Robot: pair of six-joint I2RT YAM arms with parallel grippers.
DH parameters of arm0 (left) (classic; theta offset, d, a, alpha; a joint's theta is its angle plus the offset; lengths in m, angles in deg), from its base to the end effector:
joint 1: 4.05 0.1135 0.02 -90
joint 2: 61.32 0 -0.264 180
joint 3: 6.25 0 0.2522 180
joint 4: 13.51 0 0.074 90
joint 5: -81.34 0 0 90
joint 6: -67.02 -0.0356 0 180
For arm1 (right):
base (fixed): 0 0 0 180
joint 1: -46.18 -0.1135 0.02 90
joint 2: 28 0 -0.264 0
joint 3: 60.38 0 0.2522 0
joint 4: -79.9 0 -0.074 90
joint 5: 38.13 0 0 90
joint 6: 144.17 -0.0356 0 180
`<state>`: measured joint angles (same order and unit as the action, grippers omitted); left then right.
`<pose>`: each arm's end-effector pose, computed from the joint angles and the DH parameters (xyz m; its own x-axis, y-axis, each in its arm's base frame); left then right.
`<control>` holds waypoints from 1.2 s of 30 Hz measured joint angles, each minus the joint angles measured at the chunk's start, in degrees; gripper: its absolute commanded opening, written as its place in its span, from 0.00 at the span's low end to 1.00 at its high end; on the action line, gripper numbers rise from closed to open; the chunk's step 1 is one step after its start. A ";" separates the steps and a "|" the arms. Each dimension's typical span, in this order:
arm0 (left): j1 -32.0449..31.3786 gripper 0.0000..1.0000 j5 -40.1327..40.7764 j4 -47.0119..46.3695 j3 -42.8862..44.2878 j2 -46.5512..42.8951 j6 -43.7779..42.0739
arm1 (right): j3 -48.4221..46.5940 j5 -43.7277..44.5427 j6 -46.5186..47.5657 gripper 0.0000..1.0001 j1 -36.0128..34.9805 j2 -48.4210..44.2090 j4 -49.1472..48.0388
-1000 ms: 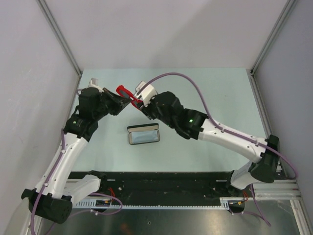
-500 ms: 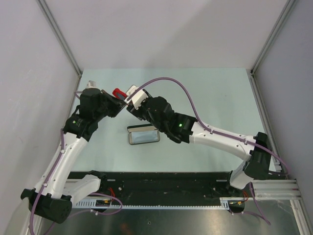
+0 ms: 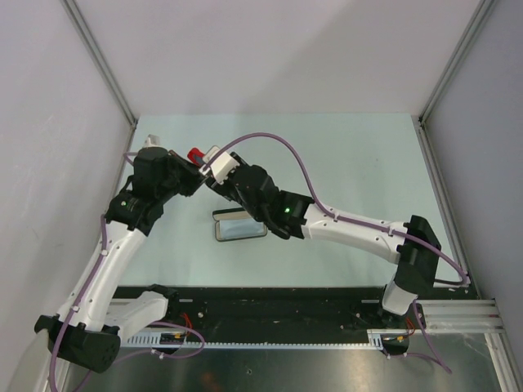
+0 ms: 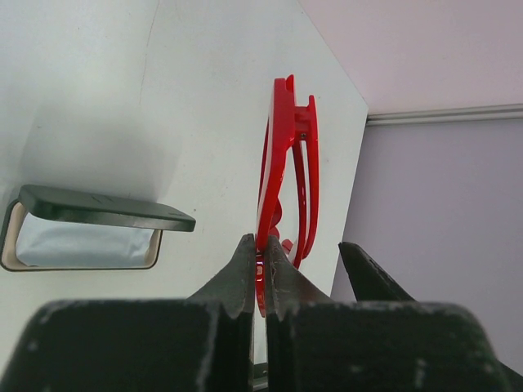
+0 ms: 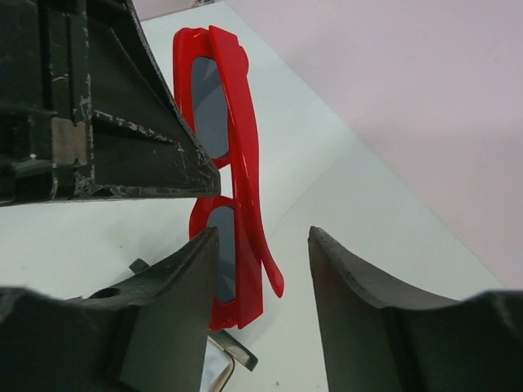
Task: Organize the sunglasses
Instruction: Pass from the left arm to the right
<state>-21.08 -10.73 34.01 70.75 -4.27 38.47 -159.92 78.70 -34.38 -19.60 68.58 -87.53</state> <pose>0.2010 -0.0629 0.3704 -0.4955 -0.7663 -0.4090 -0.2342 0.5713 -0.7866 0.1814 0.3640 0.3711 0.1493 -0.4046 -0.9022 -0.6171 0.6748 -0.4047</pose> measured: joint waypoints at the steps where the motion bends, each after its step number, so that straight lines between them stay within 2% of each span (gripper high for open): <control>1: 0.00 0.00 0.00 0.02 0.00 0.00 0.00 | 0.00 0.24 0.00 0.48 0.00 0.15 -0.17; 5: 0.00 0.00 -0.02 0.07 0.00 0.00 0.00 | 0.00 1.38 0.44 0.45 0.00 0.72 -0.96; 12: 0.00 0.01 -0.04 0.28 0.37 0.00 0.00 | 0.00 2.80 1.55 0.45 0.04 2.32 -1.88; 14: 0.02 0.00 0.00 0.55 0.46 0.00 0.00 | 0.00 3.34 1.86 0.42 0.07 2.84 -2.25; 18: 0.00 0.00 -0.04 0.90 0.57 0.00 0.02 | 0.00 3.82 2.32 0.29 0.11 3.50 -3.17; 20: 0.00 0.00 -0.07 0.85 0.66 0.00 0.02 | 0.00 3.89 2.45 0.27 0.02 3.56 -3.48; 27: -0.04 0.00 -0.22 0.90 0.74 0.00 -0.07 | 0.00 4.44 3.91 0.04 -0.11 4.13 -4.07; 29: -0.09 0.03 -0.24 1.05 0.74 0.00 -0.11 | 0.02 4.59 4.35 0.00 -0.11 4.20 -4.20; 30: -0.09 0.06 -0.26 1.03 0.74 0.00 -0.11 | 0.02 4.68 4.46 0.00 -0.13 4.20 -4.24; 31: -0.09 0.16 -0.26 1.03 0.74 0.00 -0.11 | 0.02 4.70 4.48 0.00 -0.13 4.20 -4.24; 33: -0.09 0.31 -0.37 1.03 0.74 0.00 -0.33 | 0.02 4.79 4.48 0.00 -0.15 4.20 -4.24; 34: -0.09 0.43 -0.68 0.87 0.74 0.00 -0.35 | 0.04 4.85 4.37 0.00 -0.13 4.20 -4.24; 36: -0.09 0.57 -1.18 0.76 0.76 -0.02 -0.44 | 0.07 5.16 4.22 0.00 -0.11 4.20 -4.26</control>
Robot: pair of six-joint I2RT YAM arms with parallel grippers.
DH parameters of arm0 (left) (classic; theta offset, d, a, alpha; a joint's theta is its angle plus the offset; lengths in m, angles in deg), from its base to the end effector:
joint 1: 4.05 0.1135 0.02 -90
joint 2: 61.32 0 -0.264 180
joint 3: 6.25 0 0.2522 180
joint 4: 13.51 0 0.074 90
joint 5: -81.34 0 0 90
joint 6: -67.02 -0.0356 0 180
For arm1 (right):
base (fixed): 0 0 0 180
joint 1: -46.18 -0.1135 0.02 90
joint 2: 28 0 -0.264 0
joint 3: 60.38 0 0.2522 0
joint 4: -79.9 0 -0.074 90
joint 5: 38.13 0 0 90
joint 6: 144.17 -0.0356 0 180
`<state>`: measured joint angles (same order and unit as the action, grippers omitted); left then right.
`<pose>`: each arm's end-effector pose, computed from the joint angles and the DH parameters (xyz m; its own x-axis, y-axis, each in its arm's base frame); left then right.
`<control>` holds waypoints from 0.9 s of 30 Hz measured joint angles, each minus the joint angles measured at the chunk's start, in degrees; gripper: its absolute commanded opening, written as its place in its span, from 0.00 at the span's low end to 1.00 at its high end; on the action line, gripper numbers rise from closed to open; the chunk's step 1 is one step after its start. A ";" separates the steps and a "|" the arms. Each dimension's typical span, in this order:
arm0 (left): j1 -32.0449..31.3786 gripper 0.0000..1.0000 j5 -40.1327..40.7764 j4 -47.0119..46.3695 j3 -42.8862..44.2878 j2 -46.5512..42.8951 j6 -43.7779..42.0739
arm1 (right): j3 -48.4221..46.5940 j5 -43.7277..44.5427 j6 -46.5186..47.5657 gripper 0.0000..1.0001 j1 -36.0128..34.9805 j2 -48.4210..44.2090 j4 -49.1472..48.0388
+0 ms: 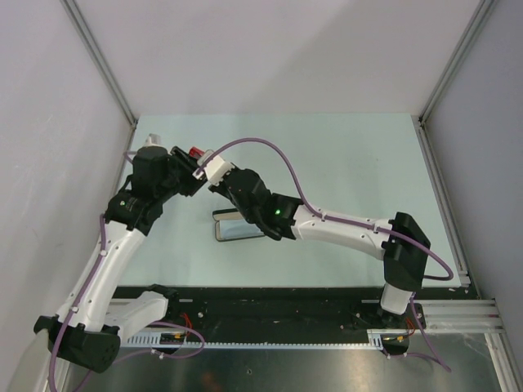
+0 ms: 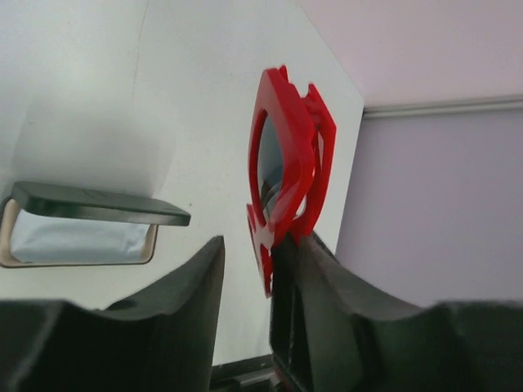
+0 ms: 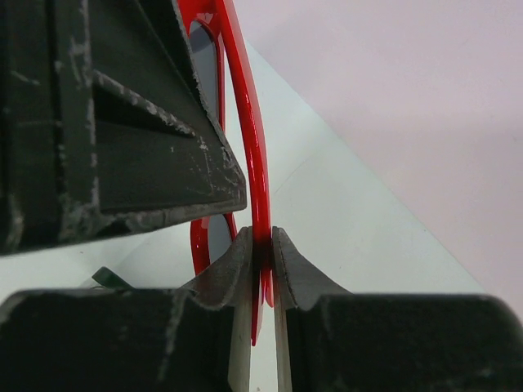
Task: Organize the sunglasses
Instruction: Pass from the left arm to the right, then pass from the right arm to the left
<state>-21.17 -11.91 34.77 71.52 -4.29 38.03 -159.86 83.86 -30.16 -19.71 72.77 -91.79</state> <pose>0.1994 -0.0635 0.3736 -0.5133 -0.7557 -0.4068 -0.2208 0.5743 -0.7883 0.1905 0.3795 0.3498 0.1659 -0.4740 -0.8647 -0.5400 0.6901 -0.4819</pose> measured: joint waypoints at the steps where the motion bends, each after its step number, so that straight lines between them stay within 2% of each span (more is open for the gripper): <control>1: 0.00 0.60 -0.13 0.02 0.07 0.02 0.02 | 0.00 0.11 -0.04 0.00 0.02 0.00 -0.04; 4: 0.00 0.68 -0.17 0.09 0.48 0.00 -0.70 | 0.00 0.13 -0.42 0.00 0.22 0.00 0.02; 11: 0.72 0.75 0.15 0.09 0.90 -3.10 -3.72 | 0.07 -2.60 -4.07 0.00 2.08 -0.31 1.88; 14: 2.27 0.80 1.20 0.15 0.90 -6.34 -6.25 | 0.98 -8.04 -7.13 0.00 4.92 -1.97 4.42; 17: 4.42 0.83 3.87 0.33 1.07 -9.86 -9.05 | 1.99 -17.53 -10.58 0.00 10.21 -5.35 8.66; 20: 5.33 0.78 5.22 0.92 3.80 -10.69 -13.49 | 2.03 -28.33 -13.14 0.00 15.96 -8.85 12.20; 21: 5.33 0.74 4.46 1.14 5.66 -10.19 -15.80 | 2.03 -31.87 -13.84 0.00 17.70 -9.99 13.31; 23: 5.42 0.73 -0.20 0.79 10.49 -7.80 -21.97 | 1.64 -37.90 -14.95 0.00 19.98 -11.63 16.06; 26: 5.49 0.73 -11.89 -0.68 16.50 -3.93 -30.82 | -1.07 -48.30 -16.15 0.00 21.44 -12.07 21.92; 27: 5.38 0.73 -18.01 -1.11 18.10 -2.58 -34.38 | -1.55 -51.54 -16.50 0.00 21.55 -12.07 23.39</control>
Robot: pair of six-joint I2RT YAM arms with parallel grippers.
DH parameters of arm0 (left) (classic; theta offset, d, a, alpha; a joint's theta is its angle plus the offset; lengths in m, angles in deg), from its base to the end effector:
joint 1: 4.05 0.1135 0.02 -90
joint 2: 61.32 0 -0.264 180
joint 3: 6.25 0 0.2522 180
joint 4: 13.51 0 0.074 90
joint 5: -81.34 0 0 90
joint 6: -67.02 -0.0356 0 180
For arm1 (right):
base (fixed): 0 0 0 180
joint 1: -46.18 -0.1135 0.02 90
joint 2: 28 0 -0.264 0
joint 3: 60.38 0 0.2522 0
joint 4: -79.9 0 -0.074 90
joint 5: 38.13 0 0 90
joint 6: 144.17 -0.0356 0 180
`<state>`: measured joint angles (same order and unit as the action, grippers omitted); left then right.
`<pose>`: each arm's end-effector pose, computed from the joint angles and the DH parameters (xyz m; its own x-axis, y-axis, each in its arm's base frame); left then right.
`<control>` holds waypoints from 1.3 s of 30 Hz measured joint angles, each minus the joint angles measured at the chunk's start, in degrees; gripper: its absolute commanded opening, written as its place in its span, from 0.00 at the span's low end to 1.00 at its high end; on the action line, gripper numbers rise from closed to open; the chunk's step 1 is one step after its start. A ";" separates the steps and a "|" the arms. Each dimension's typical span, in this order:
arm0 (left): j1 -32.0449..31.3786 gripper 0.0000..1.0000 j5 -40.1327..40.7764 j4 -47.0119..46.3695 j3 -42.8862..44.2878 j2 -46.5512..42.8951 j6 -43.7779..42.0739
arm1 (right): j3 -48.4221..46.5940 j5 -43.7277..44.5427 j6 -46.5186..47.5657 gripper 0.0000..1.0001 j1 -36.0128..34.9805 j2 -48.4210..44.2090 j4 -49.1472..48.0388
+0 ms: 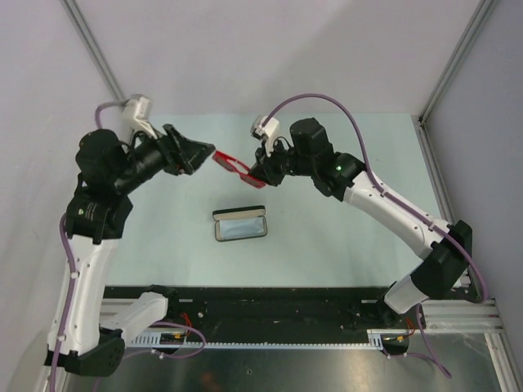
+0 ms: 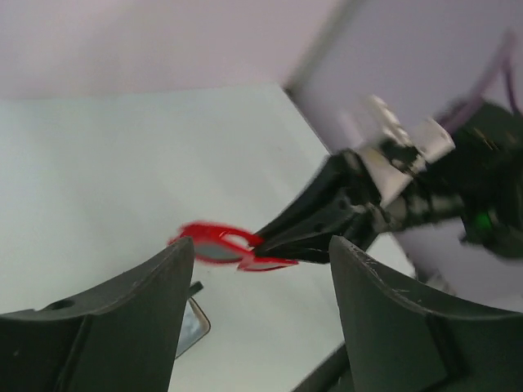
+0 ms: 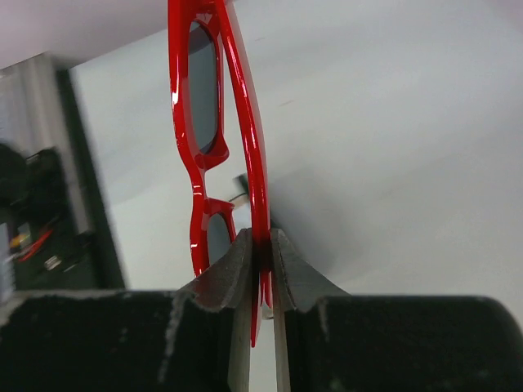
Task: Organize the sunglasses
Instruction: Pass from the right arm to the left
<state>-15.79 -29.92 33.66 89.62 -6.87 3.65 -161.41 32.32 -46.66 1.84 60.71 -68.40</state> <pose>0.1562 -0.0457 0.4844 -0.3310 -0.3579 -0.8731 0.4413 0.7592 -0.4784 0.2505 0.2615 0.3956 -0.1197 -0.2892 -0.9498 -0.9078 0.4191 -0.0132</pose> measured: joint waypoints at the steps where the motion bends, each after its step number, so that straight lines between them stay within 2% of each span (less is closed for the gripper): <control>1: -0.20 0.75 -3.69 -0.26 0.66 0.79 -2.16 | -0.33 -2.36 -0.22 0.00 0.02 0.00 1.27; 3: -2.16 0.79 -10.84 -0.28 1.16 2.10 -7.58 | -0.66 -8.02 -0.55 0.00 0.02 0.02 3.89; 5: -5.01 0.79 -15.21 0.35 1.16 2.36 -11.54 | -0.92 -13.35 -0.74 0.00 0.15 0.20 7.21; 10: -9.46 0.63 -25.49 0.09 0.74 1.57 -16.63 | -3.63 -24.76 -0.07 0.00 1.01 2.58 16.55; 12: -10.19 0.56 -28.48 -0.42 -0.79 1.01 -17.07 | -4.61 -26.84 0.92 0.00 1.46 3.45 20.50; 18: -14.84 0.50 -32.54 0.24 -10.05 -1.84 -18.03 | -5.14 -29.05 1.81 0.00 1.84 4.87 29.09; 26: -20.94 0.41 -30.03 2.16 -13.92 -1.81 -19.43 | -6.71 -28.24 3.08 0.00 -1.01 8.31 35.93; 29: -26.38 0.32 -24.68 5.68 -13.86 -0.09 -21.66 | -6.82 -27.39 3.50 0.00 -2.38 9.73 38.32; 31: -29.66 0.31 -21.59 8.46 -13.86 1.57 -22.99 | -6.78 -27.10 3.61 0.00 -3.13 10.34 39.52; 34: -33.46 0.31 -17.27 12.85 -14.08 4.68 -25.27 | -6.43 -26.82 3.76 0.00 -3.69 10.56 40.94; 39: -35.12 0.38 -12.24 17.29 -14.84 5.90 -27.19 | -6.27 -26.16 4.13 0.00 -3.82 10.58 42.32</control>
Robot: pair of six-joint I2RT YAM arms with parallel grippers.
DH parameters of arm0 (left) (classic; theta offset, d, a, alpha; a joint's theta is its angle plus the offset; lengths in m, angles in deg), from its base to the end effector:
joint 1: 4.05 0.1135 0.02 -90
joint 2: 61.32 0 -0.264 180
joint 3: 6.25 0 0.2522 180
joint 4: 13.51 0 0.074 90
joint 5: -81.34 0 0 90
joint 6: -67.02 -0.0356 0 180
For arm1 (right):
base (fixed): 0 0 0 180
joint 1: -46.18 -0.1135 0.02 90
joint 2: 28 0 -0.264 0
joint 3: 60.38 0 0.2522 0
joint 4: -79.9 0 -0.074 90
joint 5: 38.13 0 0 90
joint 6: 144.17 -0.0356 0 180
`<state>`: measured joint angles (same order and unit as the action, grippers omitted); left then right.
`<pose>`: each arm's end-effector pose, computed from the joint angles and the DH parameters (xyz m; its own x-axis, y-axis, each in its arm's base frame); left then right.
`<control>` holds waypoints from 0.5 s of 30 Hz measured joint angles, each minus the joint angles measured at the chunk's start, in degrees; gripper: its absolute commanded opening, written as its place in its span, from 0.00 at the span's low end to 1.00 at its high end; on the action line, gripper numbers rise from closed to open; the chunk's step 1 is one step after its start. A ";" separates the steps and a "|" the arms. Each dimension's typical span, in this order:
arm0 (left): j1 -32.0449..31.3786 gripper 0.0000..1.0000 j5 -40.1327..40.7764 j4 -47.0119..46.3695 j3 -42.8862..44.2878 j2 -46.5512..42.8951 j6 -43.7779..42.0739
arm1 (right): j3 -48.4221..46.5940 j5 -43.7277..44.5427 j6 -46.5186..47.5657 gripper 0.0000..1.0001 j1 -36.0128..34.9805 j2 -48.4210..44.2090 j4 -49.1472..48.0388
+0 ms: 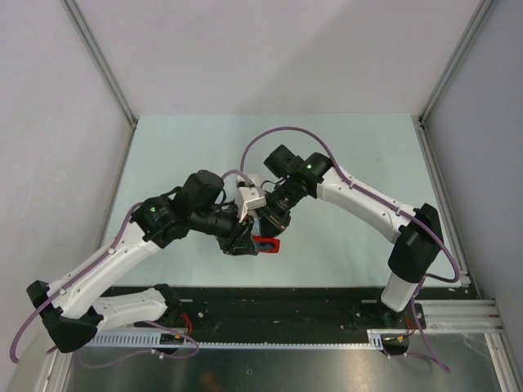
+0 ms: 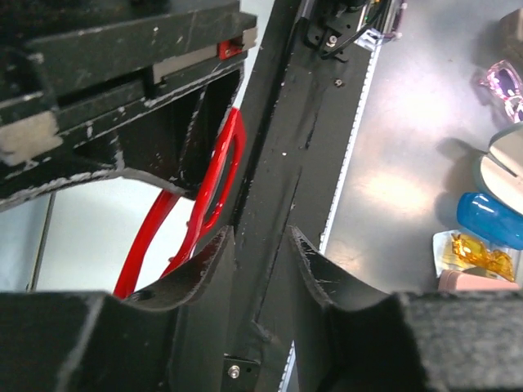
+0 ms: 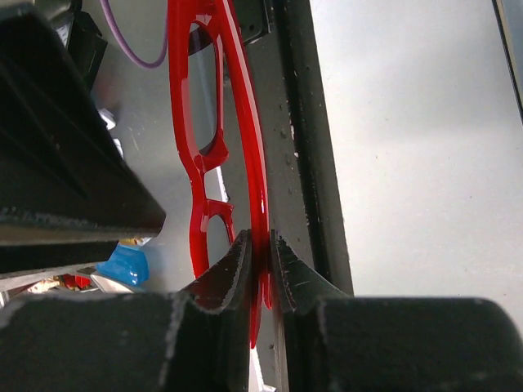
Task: Organize the sunglasses
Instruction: Pass from the right arm to the left
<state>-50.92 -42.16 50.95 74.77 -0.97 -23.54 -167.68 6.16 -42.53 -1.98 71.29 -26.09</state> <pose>0.1225 -0.1596 0.3602 -0.4645 0.5077 -0.7256 0.8855 0.2744 -0.3749 0.2162 0.2797 0.3189 -0.4527 -0.7168 -0.5303 -0.8227 0.1065 0.5584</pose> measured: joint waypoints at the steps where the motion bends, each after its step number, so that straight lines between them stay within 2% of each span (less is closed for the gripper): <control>1: 0.00 0.39 0.79 0.28 0.00 -0.07 -0.26 | 0.00 0.04 0.04 0.00 0.00 0.00 0.22; 9: -1.38 0.51 3.45 1.40 0.00 0.61 -1.25 | 0.87 0.44 1.01 0.00 -0.20 0.00 1.57; 13: -1.40 0.60 3.72 1.42 0.02 0.61 -1.55 | 0.92 0.39 1.95 0.00 -0.74 0.00 1.99; 15: -1.42 0.61 3.98 1.49 0.02 0.61 -1.64 | 0.96 0.39 2.27 0.00 -1.07 0.00 2.14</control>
<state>-52.34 -38.18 52.44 74.80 -0.35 -25.18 -166.72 6.55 -40.25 -3.05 71.29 -23.94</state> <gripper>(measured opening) 0.590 0.143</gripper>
